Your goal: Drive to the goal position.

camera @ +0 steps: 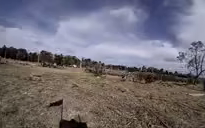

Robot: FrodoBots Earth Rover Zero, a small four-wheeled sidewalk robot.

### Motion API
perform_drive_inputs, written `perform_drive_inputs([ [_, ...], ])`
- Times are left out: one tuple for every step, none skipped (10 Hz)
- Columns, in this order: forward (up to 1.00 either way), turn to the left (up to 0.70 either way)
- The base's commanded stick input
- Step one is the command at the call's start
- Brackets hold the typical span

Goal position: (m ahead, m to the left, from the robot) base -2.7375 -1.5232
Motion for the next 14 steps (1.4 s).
perform_drive_inputs([
  [0.0,0.1],
  [0.0,0.0],
  [0.0,0.0],
  [0.0,0.0],
  [0.0,0.0],
  [0.0,0.0],
  [0.0,0.0],
  [0.0,0.0],
  [0.0,0.0],
  [0.0,0.0],
  [0.0,0.19],
  [0.0,0.43],
  [0.0,0.45],
  [0.0,0.45],
])
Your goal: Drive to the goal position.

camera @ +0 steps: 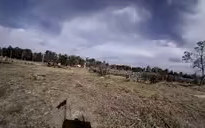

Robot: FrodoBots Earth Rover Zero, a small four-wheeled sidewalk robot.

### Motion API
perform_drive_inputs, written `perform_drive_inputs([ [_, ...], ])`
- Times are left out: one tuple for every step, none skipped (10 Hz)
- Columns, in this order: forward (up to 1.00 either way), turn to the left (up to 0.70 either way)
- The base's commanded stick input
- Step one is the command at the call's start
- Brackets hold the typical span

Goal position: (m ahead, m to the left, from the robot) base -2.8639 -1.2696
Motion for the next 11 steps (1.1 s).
perform_drive_inputs([
  [0.0,0.45],
  [0.0,0.45],
  [0.0,0.45],
  [0.0,0.45],
  [0.0,0.45],
  [0.0,0.45],
  [0.0,0.45],
  [0.0,0.45],
  [0.0,0.45],
  [0.0,0.45],
  [0.0,0.45],
])
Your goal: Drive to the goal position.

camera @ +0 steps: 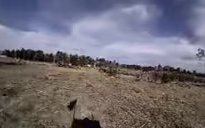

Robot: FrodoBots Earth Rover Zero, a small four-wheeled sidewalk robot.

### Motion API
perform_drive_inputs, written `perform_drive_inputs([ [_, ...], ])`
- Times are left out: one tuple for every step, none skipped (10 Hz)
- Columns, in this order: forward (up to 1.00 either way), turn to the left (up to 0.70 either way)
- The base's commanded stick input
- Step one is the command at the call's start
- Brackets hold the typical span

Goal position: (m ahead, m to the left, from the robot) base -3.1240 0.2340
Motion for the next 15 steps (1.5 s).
perform_drive_inputs([
  [0.0,0.45],
  [0.0,0.45],
  [0.0,0.45],
  [0.0,0.45],
  [0.0,0.45],
  [0.0,0.45],
  [0.0,0.45],
  [0.0,0.45],
  [0.0,0.45],
  [0.0,0.45],
  [0.0,0.45],
  [0.0,0.45],
  [0.0,0.45],
  [0.0,0.45],
  [0.0,0.45],
])
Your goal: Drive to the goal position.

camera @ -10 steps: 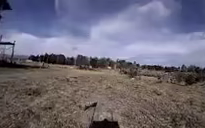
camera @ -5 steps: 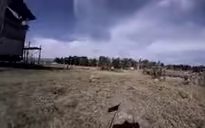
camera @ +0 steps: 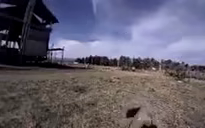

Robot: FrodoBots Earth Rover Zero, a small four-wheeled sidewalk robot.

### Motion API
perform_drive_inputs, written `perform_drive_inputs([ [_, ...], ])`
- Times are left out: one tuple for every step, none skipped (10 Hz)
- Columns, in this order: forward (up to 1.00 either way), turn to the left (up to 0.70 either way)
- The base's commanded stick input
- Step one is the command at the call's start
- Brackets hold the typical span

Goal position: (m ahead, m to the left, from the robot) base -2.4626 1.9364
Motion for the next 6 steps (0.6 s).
perform_drive_inputs([
  [0.0,0.45],
  [0.0,0.45],
  [0.0,0.45],
  [0.0,0.45],
  [0.0,0.45],
  [0.0,0.45],
])
